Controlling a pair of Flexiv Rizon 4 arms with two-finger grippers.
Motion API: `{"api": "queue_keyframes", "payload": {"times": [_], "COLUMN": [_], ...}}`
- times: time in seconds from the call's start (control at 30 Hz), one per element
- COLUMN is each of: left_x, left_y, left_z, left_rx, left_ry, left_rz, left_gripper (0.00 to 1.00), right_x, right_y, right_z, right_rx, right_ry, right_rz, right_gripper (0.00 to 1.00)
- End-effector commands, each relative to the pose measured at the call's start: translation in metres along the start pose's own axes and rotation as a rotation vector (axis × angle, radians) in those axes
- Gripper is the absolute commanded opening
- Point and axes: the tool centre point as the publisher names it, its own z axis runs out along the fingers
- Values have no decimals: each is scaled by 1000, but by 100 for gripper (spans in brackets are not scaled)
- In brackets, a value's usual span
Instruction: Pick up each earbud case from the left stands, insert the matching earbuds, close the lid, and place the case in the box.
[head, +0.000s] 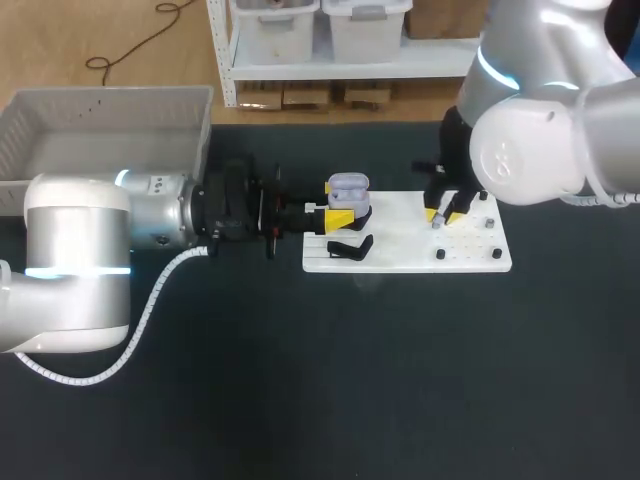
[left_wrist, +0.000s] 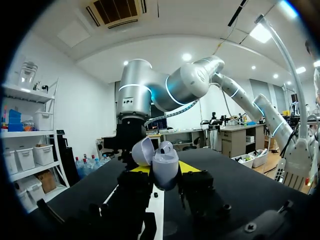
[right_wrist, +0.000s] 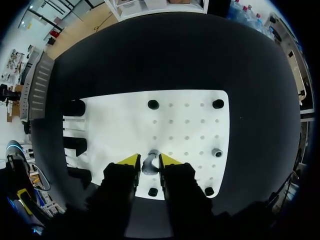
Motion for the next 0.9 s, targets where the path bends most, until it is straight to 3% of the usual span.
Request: {"api": "queue_keyframes", "payload": {"times": [0.03, 0.2, 0.57, 0.9], "left_x": [1, 1, 1, 1], "left_y": [-1, -1, -1, -1], "left_z": [0, 0, 0, 0], "left_rx": [-4, -4, -4, -4], "left_ry": [-1, -1, -1, -1], "left_rz": [2, 2, 2, 2], "left_gripper": [0, 0, 0, 0], "right_x": [0, 0, 6, 14], "right_y": [0, -1, -2, 0], "right_z": [0, -1, -8, -35], "right_rx": [2, 3, -8, -52], "right_ry": [1, -1, 4, 5], "right_rz": [0, 6, 14, 22], "right_gripper": [11, 0, 0, 0]}}
